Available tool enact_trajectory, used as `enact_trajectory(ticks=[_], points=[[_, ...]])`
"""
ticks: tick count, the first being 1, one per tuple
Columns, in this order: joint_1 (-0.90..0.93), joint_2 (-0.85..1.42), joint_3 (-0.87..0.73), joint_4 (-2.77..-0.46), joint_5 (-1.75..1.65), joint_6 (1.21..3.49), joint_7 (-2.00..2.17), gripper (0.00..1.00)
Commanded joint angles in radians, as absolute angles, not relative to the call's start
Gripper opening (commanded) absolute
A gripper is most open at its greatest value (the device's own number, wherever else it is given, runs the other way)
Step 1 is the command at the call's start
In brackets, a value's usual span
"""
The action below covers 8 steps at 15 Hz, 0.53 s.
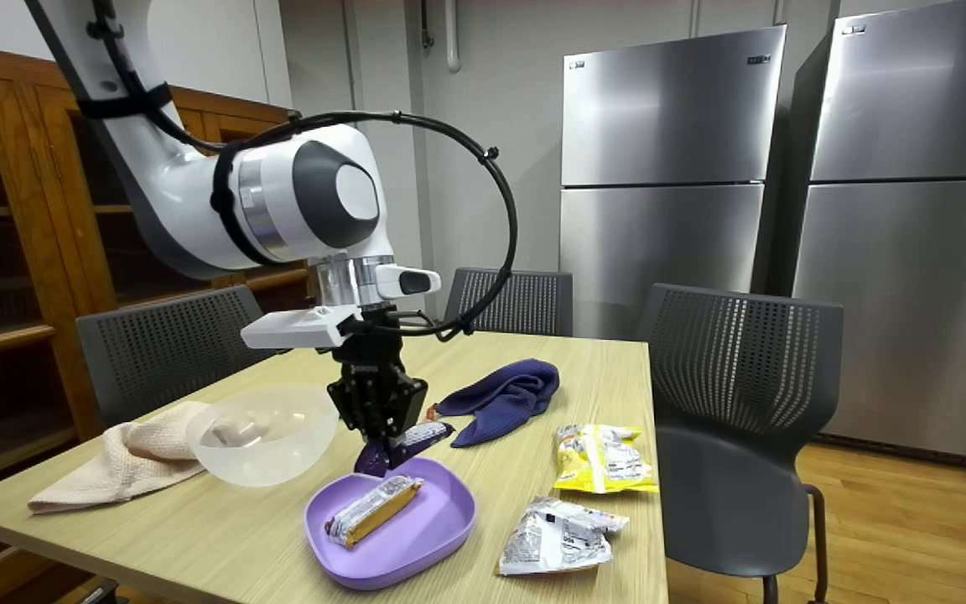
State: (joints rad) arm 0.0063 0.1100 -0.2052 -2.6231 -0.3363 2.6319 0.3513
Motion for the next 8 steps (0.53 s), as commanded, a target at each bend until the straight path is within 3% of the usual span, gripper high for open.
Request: enact_trajectory(ticks=[1,8], points=[[-0.001,0.035,-0.192,-2.709,-0.401,2.629,0.454,0.05],[-0.011,0.081,-0.186,-2.731,-0.402,2.639,0.509,0.05]])
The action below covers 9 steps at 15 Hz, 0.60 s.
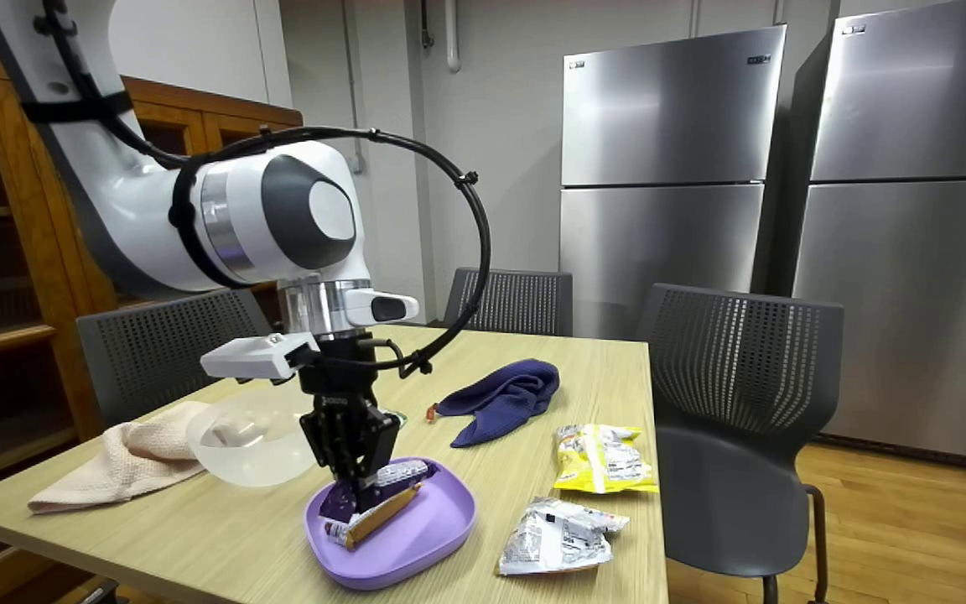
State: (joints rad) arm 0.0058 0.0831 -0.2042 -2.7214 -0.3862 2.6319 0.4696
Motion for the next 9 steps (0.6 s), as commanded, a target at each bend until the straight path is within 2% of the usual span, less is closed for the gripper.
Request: enact_trajectory(ticks=[1,9], points=[[-0.011,0.095,-0.185,-2.722,-0.393,2.640,0.508,0.05],[0.001,0.225,-0.196,-2.616,-0.324,2.649,0.491,0.05]])
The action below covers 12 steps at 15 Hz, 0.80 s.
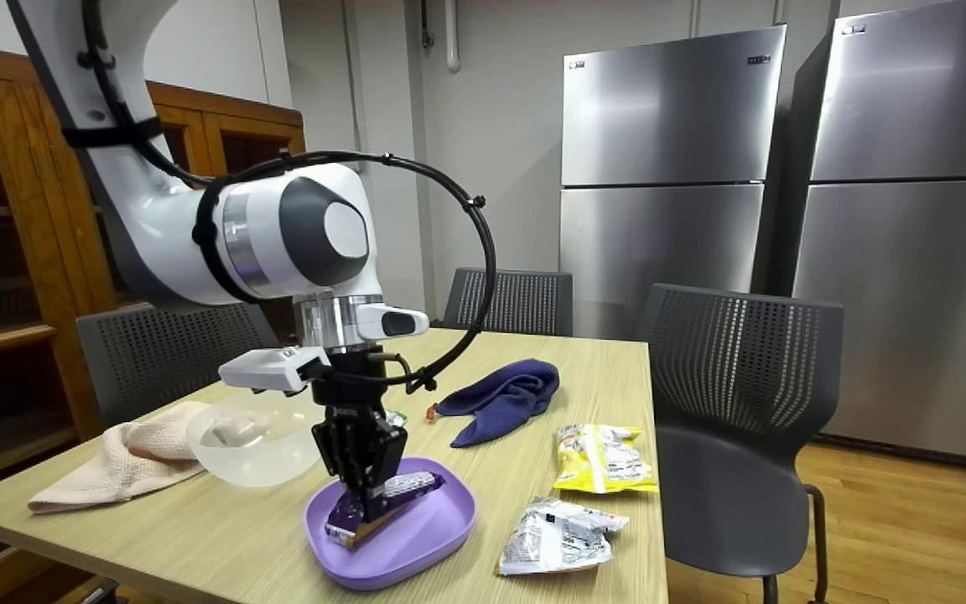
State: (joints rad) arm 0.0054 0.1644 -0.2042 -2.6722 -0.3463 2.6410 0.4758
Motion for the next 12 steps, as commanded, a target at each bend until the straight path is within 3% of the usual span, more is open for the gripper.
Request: enact_trajectory(ticks=[1,5,7,12], points=[[0.003,0.238,-0.199,-2.603,-0.316,2.649,0.486,0.05],[0.017,0.291,-0.208,-2.559,-0.299,2.650,0.480,0.05],[0.020,0.295,-0.208,-2.552,-0.288,2.645,0.470,0.45],[0.028,0.216,-0.225,-2.577,-0.299,2.632,0.473,0.82]])
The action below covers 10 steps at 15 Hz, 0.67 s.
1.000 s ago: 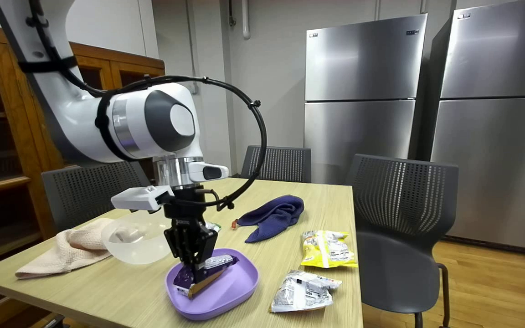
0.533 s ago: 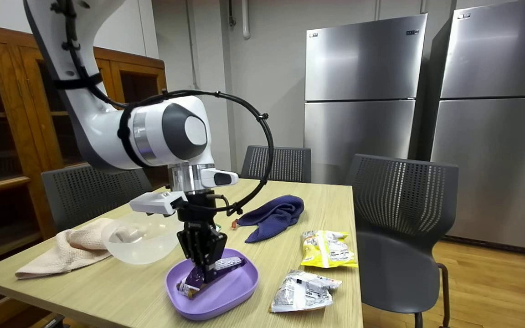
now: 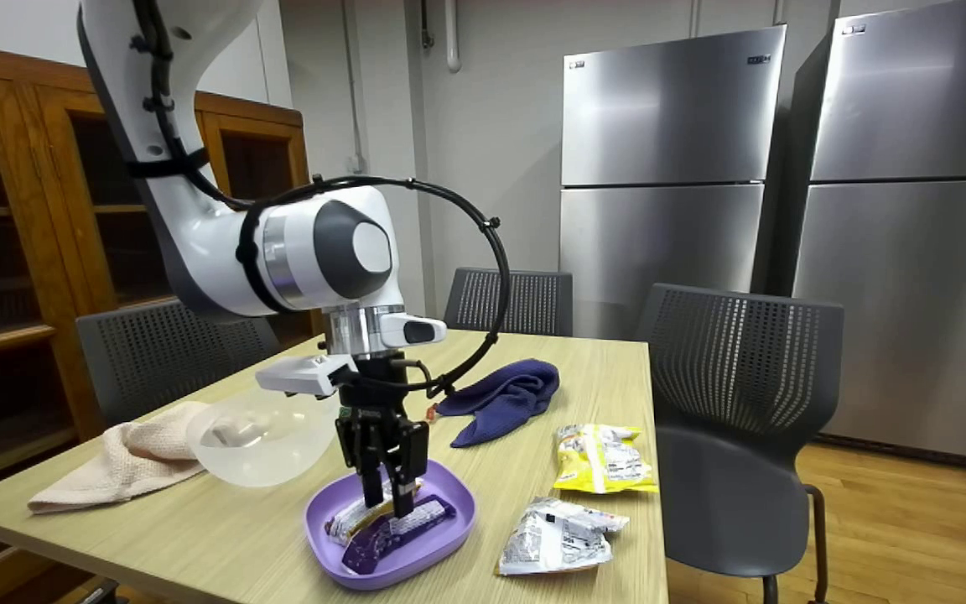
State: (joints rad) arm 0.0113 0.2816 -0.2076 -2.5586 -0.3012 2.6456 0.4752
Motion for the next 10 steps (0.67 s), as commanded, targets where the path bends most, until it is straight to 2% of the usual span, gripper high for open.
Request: enact_trajectory(ticks=[1,2,3,10], points=[[0.029,0.195,-0.230,-2.583,-0.305,2.625,0.481,0.88],[0.025,0.179,-0.232,-2.586,-0.307,2.625,0.483,0.97],[0.021,0.163,-0.235,-2.590,-0.309,2.624,0.488,1.00],[-0.029,0.114,-0.268,-2.569,-0.251,2.538,0.598,1.00]])
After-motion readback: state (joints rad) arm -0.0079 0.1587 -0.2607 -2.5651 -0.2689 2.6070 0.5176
